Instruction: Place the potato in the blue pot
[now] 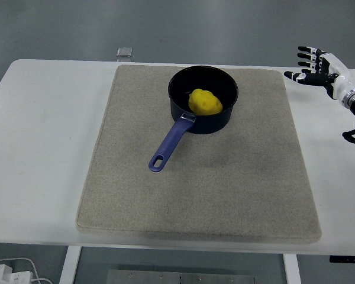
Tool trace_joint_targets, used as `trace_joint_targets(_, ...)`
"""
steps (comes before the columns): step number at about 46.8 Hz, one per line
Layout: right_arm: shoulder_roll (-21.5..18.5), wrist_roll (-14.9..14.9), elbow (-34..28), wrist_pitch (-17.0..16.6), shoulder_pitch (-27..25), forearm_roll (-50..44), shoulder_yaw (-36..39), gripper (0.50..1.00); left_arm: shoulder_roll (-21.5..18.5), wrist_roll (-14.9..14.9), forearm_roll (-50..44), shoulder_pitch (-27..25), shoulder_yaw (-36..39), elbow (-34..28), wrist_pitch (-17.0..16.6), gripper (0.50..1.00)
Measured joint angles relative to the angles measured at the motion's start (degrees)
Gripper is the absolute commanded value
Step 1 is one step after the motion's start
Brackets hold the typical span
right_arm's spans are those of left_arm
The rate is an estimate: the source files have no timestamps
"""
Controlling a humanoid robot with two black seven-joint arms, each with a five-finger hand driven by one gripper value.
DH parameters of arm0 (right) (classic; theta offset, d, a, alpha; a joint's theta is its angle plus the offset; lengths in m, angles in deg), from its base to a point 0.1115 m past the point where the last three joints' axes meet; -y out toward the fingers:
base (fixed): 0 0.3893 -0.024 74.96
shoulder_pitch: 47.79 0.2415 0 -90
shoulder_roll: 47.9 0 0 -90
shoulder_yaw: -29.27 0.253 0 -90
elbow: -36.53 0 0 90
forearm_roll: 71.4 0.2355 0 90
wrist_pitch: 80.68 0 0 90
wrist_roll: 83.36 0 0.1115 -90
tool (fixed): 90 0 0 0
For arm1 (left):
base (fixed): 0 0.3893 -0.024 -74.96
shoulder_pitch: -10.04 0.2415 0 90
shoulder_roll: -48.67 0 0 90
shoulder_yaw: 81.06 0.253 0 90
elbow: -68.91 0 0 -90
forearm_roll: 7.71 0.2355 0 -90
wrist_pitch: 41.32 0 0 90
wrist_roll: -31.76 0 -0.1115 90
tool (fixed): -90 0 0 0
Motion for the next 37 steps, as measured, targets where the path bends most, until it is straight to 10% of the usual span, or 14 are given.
trace_joint_targets(37,-9.45,-0.37,0.15,10.04,-5.07,4.31,10.80,0.895,0.00,0.00,-0.01,0.01,-0.05,0.02,0.00,0.994)
